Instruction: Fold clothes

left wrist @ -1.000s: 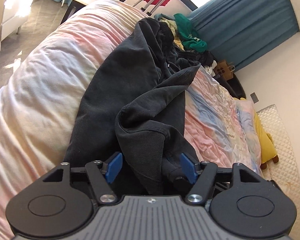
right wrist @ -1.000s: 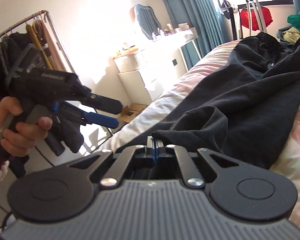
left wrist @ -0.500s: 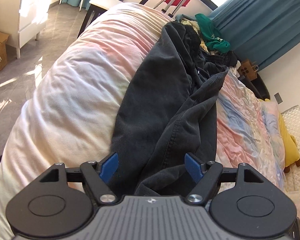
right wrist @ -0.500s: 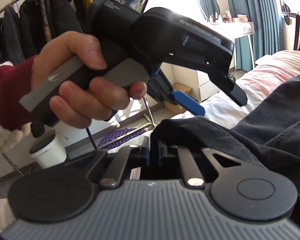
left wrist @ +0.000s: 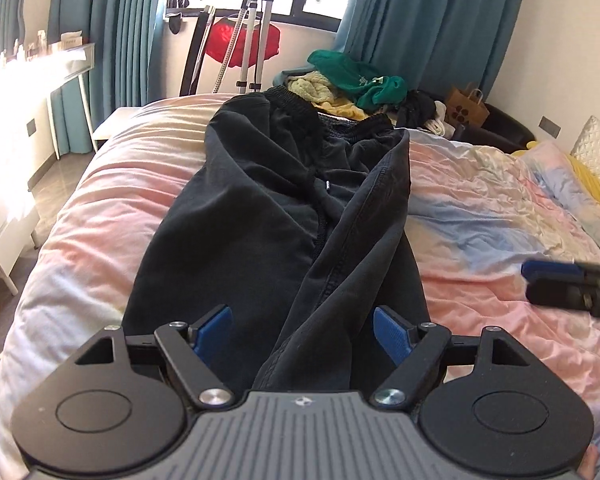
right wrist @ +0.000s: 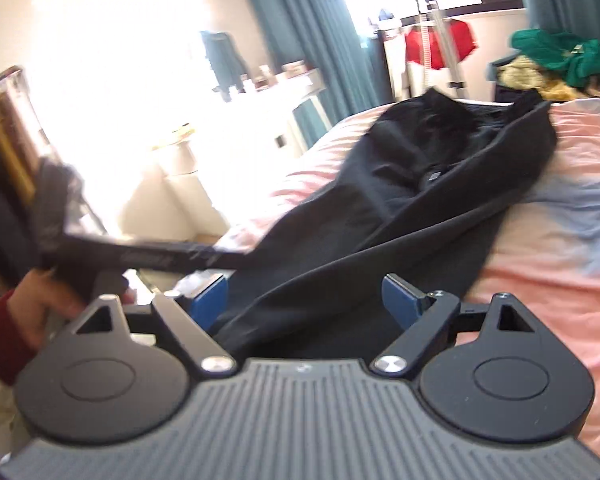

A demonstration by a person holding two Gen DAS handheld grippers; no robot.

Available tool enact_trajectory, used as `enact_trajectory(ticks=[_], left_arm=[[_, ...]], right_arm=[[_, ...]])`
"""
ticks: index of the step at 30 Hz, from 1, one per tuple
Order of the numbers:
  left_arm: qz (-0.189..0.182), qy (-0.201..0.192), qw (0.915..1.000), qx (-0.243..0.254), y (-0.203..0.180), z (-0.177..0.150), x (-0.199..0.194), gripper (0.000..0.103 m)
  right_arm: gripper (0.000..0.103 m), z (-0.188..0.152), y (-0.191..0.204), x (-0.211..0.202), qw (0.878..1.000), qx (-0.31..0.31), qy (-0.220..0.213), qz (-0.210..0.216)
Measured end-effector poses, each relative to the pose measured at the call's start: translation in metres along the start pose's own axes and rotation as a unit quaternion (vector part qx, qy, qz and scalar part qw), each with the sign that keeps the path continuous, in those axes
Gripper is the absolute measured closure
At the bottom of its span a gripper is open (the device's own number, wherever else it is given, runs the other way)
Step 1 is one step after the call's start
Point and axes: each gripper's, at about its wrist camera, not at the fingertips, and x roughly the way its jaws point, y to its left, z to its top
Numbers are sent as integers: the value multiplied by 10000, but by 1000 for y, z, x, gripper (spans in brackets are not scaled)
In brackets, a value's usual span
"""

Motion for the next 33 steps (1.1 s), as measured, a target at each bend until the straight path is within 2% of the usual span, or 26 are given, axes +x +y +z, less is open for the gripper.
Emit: enact_trajectory(ticks=[2,5,8,9,11,15,16,17,18,19,21,22,25,27,29,33], left_arm=[[100,-17,9998,169,-12,1,21,24],[237,61,9988,417,-21,-2,50,24],[373,139,9970,664,-30,-5,78,27],[418,165,9962,746,-33,-6,88,31],[509,217,9943,909,-39,-8,107,32],[633,428,9916,1045,-35,-17,131,36],[551,464,9919,1047,-34,-19,133,38],[469,499,9921,1050,-33,-20,135,46],[387,533,9923,1051,-32,-22,137,59],[313,537,9927,1036,-32,-22,136,63],[292,355,9926,1128,-30,-23,131,85],[226,241,9926,1168,-28,-23,126,87],[-37,-107,9968,794,-11,-21,106,91],[-412,-311,9985,173,12,-14,83,93],[-759,-541,9947,-445,38,-6,59,94],[-1053,-1103,9787,-1374,92,0,12,95]], right_arm=[[16,40,-46,33,9983,353,-128,-438],[16,95,-99,84,9920,502,-426,-1077],[18,142,-152,142,9837,937,-553,-1435],[19,152,-167,162,9805,1043,-524,-1580],[22,169,-194,203,9734,1232,-434,-1884],[31,175,-230,268,9602,1331,-72,-2455],[34,173,-236,280,9569,1344,-38,-2573],[38,171,-243,293,9531,1349,2,-2710],[60,170,-247,302,9513,1362,46,-2765],[81,169,-249,308,9493,1408,82,-2811],[89,172,-244,313,9505,1335,5,-2807],[91,173,-242,315,9513,1289,-42,-2800],[92,187,-219,309,9550,1070,-306,-2750],[92,202,-197,306,9599,942,-497,-2592],[92,219,-168,309,9662,745,-646,-2383],[92,247,-103,330,9772,406,-881,-1891]])
